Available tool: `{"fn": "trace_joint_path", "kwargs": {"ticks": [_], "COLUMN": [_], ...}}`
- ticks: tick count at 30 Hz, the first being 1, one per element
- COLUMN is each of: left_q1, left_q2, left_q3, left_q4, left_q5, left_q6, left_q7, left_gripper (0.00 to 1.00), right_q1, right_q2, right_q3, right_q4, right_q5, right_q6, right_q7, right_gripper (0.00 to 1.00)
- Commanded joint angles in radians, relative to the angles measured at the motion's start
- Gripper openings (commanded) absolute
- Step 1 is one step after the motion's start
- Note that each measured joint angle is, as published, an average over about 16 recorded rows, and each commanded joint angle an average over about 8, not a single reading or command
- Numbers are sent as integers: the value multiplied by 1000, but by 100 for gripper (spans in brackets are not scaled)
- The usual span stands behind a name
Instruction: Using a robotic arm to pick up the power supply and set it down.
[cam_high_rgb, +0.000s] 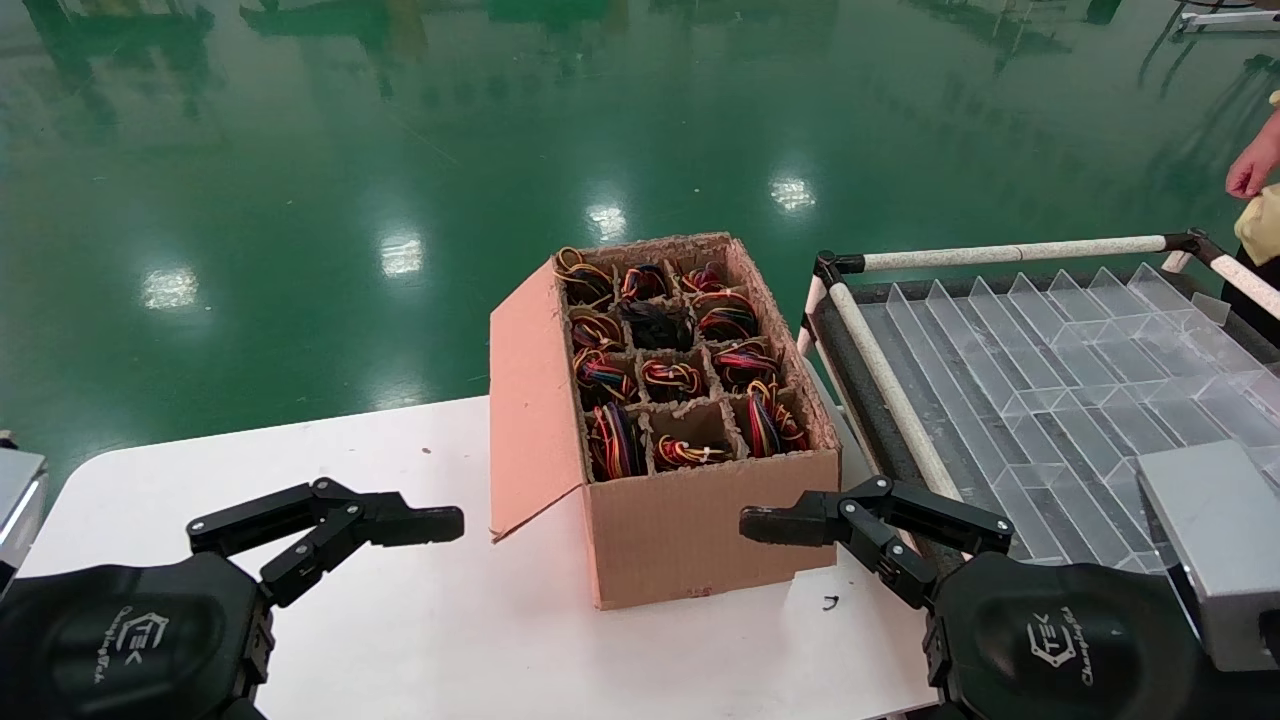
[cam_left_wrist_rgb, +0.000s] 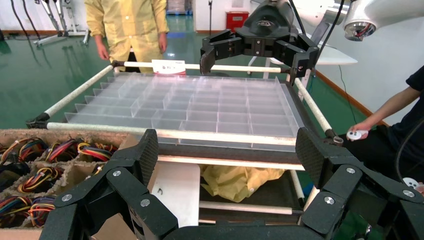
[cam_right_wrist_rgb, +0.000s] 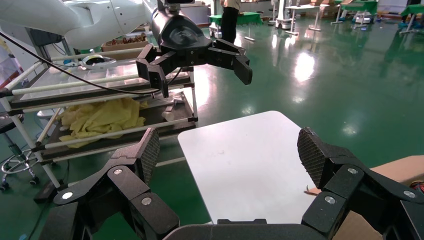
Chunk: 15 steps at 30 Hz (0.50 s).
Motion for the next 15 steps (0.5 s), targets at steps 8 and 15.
{"fn": "trace_joint_path", "kwargs": {"ticks": [8,15], "left_q1": [0,0], "left_q2": [0,0], "left_q3": [0,0], "left_q4": [0,0], "left_q5": [0,0], "left_q6": [0,0], "left_q7": [0,0], "left_gripper": [100,100], "right_q1": [0,0], "right_q2": [0,0], "right_q3": [0,0], "right_q4": [0,0], "right_q5": [0,0], "right_q6": [0,0], "right_q7": [0,0], "right_gripper": [100,100]}}
